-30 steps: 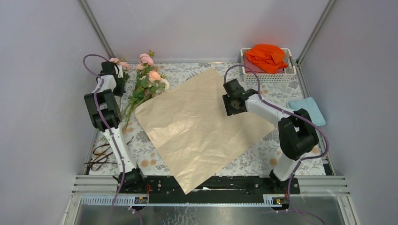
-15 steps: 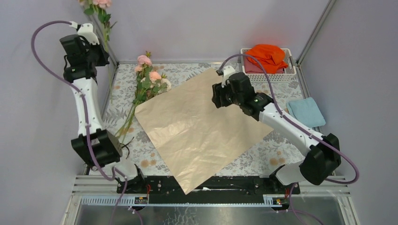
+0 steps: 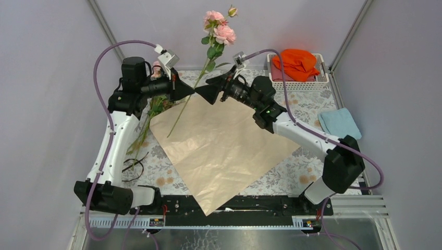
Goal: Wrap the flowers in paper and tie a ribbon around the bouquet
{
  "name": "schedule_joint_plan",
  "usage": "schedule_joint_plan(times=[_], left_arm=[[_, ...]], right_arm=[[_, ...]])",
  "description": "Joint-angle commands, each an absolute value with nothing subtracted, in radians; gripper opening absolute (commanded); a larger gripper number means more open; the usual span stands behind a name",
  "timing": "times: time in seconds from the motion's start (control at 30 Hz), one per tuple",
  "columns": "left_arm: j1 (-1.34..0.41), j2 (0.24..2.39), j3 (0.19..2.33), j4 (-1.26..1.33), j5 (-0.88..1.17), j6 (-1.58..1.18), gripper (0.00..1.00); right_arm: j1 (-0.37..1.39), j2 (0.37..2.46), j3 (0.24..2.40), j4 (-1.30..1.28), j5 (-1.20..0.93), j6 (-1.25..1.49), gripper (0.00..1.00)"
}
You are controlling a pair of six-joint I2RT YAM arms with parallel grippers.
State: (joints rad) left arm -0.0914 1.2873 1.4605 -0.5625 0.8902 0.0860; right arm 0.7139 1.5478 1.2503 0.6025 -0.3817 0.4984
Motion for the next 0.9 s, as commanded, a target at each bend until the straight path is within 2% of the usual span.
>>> schedule_joint_plan(times=[0.0, 0.1, 0.17, 0.2, 0.3, 0.33, 0.37, 0.4, 0.43, 0.47, 0.57, 0.63, 0.73, 0.87], left_arm=[[-0.134, 1.272, 1.45, -0.55, 0.934, 0.049, 0.0], [-0.181, 1.278, 1.432, -0.565, 0.92, 0.056, 0.0], [-0.21, 1.286, 1.417, -0.566, 0.908, 0.059, 0.0], [-0.223, 1.289, 1.412, -0.566, 0.904, 0.061, 0.0], [-0.239, 1.291, 1.405, -0.567, 0.885, 0.059, 0.0], [-0.237, 1.292, 1.406, -0.568, 0.852, 0.051, 0.0], [-0.238, 1.296, 1.411, -0.583, 0.788, 0.047, 0.21], [-0.238, 1.303, 1.416, -0.602, 0.713, 0.05, 0.6], [-0.236, 1.31, 1.425, -0.631, 0.61, 0.069, 0.91], [-0.234, 1.321, 1.433, -0.661, 0.501, 0.09, 0.98], [-0.173, 1.349, 1.408, -0.702, 0.257, 0.175, 0.99], [-0.079, 1.361, 1.342, -0.682, 0.192, 0.221, 0.98], [0.083, 1.394, 1.277, -0.646, 0.123, 0.275, 0.98], [0.245, 1.44, 1.212, -0.585, 0.016, 0.372, 0.98]], right_arm=[[0.732, 1.573, 1.283, 0.821, -0.238, 0.641, 0.98], [0.732, 1.592, 1.278, 0.867, -0.204, 0.665, 0.92], [0.732, 1.621, 1.307, 0.872, -0.219, 0.687, 0.81], [0.732, 1.642, 1.322, 0.869, -0.224, 0.699, 0.69], [0.732, 1.646, 1.323, 0.822, -0.183, 0.706, 0.11], [0.731, 1.629, 1.312, 0.783, -0.147, 0.692, 0.0], [0.73, 1.61, 1.302, 0.724, -0.107, 0.663, 0.0], [0.725, 1.592, 1.3, 0.65, -0.074, 0.629, 0.0], [0.717, 1.58, 1.315, 0.51, -0.038, 0.594, 0.0], [0.702, 1.58, 1.347, 0.37, -0.023, 0.558, 0.0], [0.628, 1.658, 1.486, -0.041, -0.073, 0.501, 0.0], [0.585, 1.735, 1.547, -0.212, -0.127, 0.464, 0.0], [0.568, 1.86, 1.617, -0.336, -0.12, 0.428, 0.0], [0.532, 2.008, 1.68, -0.367, -0.107, 0.448, 0.0]])
